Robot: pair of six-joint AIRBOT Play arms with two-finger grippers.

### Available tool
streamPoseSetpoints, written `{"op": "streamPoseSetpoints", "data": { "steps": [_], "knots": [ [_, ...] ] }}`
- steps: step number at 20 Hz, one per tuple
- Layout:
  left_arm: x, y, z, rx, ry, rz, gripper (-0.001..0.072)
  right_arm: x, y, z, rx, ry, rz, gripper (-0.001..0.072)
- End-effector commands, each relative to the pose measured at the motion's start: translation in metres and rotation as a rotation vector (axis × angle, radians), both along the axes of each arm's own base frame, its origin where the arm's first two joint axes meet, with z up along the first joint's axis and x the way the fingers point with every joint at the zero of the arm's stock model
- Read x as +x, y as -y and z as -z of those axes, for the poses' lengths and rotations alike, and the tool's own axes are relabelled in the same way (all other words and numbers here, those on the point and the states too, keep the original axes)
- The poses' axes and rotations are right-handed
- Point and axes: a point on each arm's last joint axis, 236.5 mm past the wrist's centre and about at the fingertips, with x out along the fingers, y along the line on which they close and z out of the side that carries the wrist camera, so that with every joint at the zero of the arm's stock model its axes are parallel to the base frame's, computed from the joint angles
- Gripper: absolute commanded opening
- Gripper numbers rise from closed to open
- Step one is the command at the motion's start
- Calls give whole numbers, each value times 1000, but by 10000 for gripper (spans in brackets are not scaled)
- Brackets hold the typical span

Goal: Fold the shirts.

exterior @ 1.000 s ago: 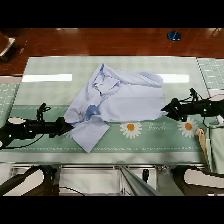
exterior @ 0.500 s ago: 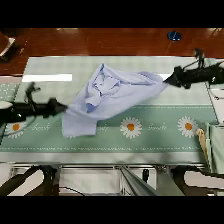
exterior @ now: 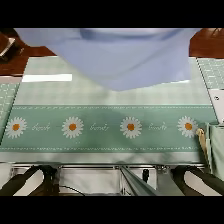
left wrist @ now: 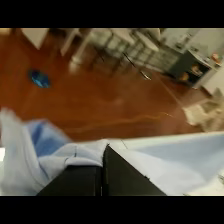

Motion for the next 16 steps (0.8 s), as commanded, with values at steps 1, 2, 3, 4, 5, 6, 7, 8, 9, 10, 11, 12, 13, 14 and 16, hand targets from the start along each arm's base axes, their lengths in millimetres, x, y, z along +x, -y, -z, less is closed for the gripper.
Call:
{"op": "streamPoseSetpoints", "data": {
  "steps": [1, 2, 3, 4, 5, 6, 7, 8, 9, 10, 11, 12, 13, 14, 16],
  "knots": [
    [-46, -36, -70, 180, 142, -279, 27, -73, 25, -56, -137, 165, 181, 19],
    [-66, -49, -83, 228, 178, -369, 27, -93, 32, -63, -163, 187, 229, 19],
    [-86, -58, -95, 260, 213, -440, 27, -110, 38, -69, -176, 205, 269, 19],
    [-108, -63, -105, 289, 248, -498, 27, -126, 39, -73, -182, 221, 291, 19],
    [-131, -68, -113, 317, 282, -548, 27, -141, 36, -76, -181, 234, 295, 19],
    [-153, -68, -122, 338, 320, -582, 27, -153, 32, -79, -180, 245, 290, 19],
    [-172, -67, -128, 352, 355, -608, 27, -164, 28, -79, -177, 250, 288, 19],
    [-191, -66, -134, 363, 386, -631, 27, -174, 26, -77, -183, 245, 285, 19],
    [-208, -66, -137, 381, 406, -657, 27, -182, 24, -74, -187, 235, 283, 19],
    [-221, -66, -135, 398, 410, -676, 27, -189, 22, -71, -184, 225, 280, 19],
    [-232, -67, -131, 419, 398, -689, 27, -195, 19, -69, -179, 219, 276, 19],
    [-237, -66, -122, 437, 369, -689, 27, -198, 18, -66, -174, 212, 275, 19],
    [-238, -65, -112, 451, 330, -678, 27, -199, 18, -60, -169, 196, 273, 19],
    [-236, -64, -100, 463, 284, -661, 27, -196, 19, -50, -165, 163, 272, 19],
    [-222, -67, -76, 482, 189, -632, 27, -184, 21, -23, -165, 70, 262, 19]
  ]
}}
